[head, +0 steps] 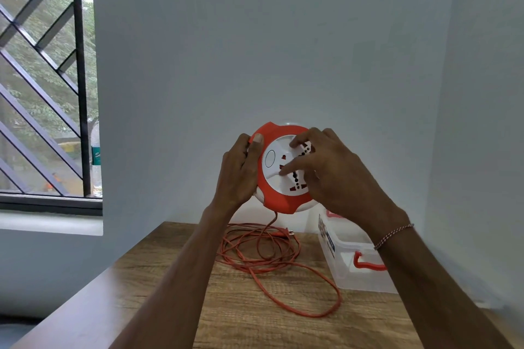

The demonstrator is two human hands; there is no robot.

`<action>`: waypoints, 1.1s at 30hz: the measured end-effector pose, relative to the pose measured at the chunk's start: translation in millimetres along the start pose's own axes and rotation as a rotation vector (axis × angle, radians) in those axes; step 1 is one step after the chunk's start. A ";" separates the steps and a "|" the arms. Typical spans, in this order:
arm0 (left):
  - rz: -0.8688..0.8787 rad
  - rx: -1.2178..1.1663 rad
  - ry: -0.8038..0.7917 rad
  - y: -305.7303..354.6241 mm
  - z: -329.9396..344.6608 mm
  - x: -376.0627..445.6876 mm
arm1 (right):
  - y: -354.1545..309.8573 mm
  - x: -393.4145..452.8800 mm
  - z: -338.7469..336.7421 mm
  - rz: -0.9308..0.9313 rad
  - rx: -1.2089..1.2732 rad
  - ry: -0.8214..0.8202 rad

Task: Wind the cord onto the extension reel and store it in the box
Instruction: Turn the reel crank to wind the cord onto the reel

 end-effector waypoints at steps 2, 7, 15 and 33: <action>0.005 0.004 0.010 -0.5 -0.2 0.3 | -3.8 -0.6 1.3 -0.024 -0.063 -0.097; -0.007 0.018 0.016 -0.1 0.1 0.9 | -12.5 -0.6 7.2 -0.042 -0.208 -0.127; -0.017 -0.004 0.002 -0.1 0.0 0.8 | -3.1 -5.7 16.3 0.060 -0.211 0.077; -0.019 -0.041 0.019 3.4 -2.1 0.7 | -7.2 0.0 3.9 -0.043 -0.095 -0.082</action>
Point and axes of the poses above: each hand's wrist, its own x-axis towards the middle knuckle, its own z-axis out of the palm, y = z × x, the point moved 2 cm from there along x, towards the middle knuckle, and after that the axes turned 1 degree about z, right-handed, at the moved point
